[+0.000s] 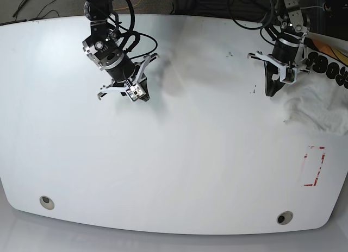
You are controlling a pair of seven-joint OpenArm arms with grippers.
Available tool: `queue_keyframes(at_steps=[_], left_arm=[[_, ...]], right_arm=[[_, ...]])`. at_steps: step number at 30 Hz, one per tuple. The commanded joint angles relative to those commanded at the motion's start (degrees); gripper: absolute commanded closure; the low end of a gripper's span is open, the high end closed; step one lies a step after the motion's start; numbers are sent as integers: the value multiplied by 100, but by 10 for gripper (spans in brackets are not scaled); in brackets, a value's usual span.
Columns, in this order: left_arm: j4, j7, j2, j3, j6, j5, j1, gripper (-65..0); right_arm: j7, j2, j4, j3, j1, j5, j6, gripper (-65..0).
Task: Layout the t-shirt on the table in an organized manner, then fold the t-shirt properly
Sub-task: 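Press the bundle at the table edge with the left gripper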
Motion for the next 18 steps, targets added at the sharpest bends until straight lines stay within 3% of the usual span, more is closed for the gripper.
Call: queue_keyframes(at_steps=[18], left_arm=[[-1336, 105, -1073, -97, 0, 141, -580, -30]], right_arm=[[0, 9, 0, 9, -9, 0, 0, 0]])
